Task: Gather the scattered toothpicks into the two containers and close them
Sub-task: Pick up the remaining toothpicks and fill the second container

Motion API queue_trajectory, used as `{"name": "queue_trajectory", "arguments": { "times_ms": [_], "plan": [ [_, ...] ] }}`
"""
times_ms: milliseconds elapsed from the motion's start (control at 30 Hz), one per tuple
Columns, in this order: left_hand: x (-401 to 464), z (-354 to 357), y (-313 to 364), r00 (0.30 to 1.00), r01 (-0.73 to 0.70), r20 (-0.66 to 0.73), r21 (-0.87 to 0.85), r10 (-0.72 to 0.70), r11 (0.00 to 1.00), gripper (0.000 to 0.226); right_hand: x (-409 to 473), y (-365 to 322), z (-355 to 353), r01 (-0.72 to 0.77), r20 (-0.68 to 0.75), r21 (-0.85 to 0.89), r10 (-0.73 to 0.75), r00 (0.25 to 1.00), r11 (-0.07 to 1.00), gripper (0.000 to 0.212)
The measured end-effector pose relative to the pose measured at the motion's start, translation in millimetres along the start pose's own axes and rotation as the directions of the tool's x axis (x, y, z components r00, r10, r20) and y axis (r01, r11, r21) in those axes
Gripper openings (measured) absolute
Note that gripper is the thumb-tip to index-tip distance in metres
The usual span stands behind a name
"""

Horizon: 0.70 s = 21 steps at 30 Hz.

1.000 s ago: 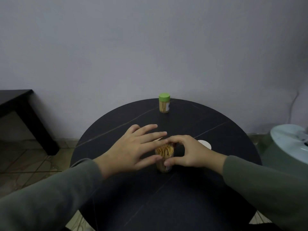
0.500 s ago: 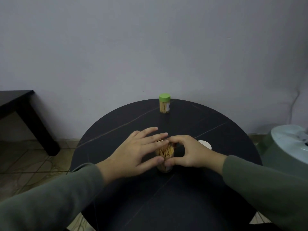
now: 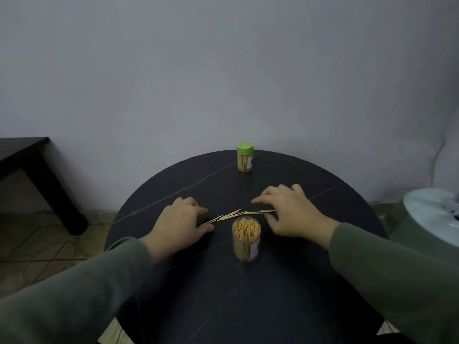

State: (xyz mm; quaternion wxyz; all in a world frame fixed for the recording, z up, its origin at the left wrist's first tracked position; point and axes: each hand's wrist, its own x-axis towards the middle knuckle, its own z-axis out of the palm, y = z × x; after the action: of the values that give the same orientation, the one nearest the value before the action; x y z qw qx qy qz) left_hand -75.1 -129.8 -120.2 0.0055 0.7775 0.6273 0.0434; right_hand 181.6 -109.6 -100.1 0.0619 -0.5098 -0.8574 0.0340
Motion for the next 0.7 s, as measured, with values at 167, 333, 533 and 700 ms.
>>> {"name": "queue_trajectory", "arguments": {
  "times_ms": [167,333,533,700],
  "plan": [
    [8,2,-2,0.997,0.078,0.005,-0.062,-0.078,0.995,0.024,11,4,7,-0.132,0.009,-0.225,0.138,0.990,0.965,0.046],
    [16,6,-2,0.996,0.086,-0.017,-0.139,-0.089,0.987,0.018,22,11,8,-0.181,0.040,-0.249,0.196,0.980,0.952,0.032],
    [28,11,7,0.996,0.057,-0.063,-0.191,-0.070,0.980,0.019,30,12,5,-0.151,0.040,-0.223,0.164,0.986,0.963,0.023],
    [37,11,18,1.000,0.002,-0.020,-0.177,-0.005,0.984,0.028,32,10,5,-0.123,0.039,-0.189,0.133,0.990,0.974,0.022]
  ]
}}
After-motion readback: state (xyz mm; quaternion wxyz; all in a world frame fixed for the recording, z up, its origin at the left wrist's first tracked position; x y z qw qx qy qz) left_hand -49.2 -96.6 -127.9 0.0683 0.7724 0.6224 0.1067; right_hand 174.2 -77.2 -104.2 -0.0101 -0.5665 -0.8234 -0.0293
